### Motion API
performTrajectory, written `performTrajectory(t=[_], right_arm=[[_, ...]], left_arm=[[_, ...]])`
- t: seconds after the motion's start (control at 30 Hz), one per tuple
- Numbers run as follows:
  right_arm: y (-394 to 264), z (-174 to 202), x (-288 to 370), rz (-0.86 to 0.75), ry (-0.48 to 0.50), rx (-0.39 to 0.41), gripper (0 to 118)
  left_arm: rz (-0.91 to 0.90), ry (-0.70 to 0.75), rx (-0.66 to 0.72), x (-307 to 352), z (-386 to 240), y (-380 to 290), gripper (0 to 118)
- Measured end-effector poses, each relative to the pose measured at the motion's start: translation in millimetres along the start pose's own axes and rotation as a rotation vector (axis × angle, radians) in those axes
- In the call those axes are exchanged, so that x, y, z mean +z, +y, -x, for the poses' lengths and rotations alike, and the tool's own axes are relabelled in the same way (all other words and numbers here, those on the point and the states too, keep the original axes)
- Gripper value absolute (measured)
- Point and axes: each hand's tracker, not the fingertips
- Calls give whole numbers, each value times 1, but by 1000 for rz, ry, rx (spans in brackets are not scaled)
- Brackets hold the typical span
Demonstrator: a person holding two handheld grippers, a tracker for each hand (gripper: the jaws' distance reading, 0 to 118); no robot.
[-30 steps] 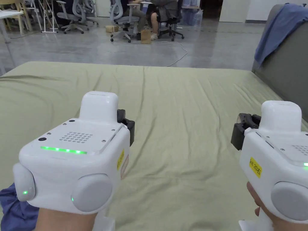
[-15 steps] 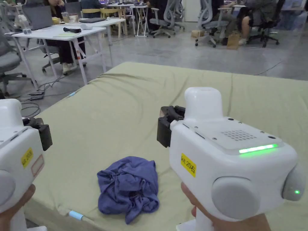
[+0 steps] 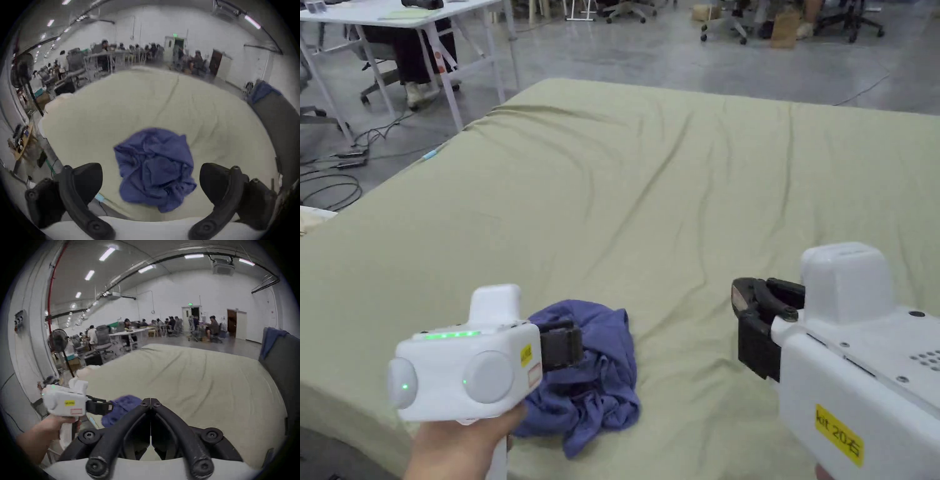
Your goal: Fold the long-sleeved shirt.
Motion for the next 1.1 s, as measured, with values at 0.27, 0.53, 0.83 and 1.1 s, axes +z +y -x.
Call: performTrajectory(t=[0.27,0.53,0.83,1.1], right_arm=[[-16,-27,-6,72,-49,-56,0],[-1,-38,34,-42,-71,-117,0],[29,-88,142,-277,-196,-191,0],[2,-135,204,-283,-403,-188,0]], left_arm=[[200,29,-51,-99,-7,1,63],[-73,-166,-37,37,-34,82,11],[-326,-490,-202,174,-172,124,11],[-71,-638,-298,109,-334,47,11]])
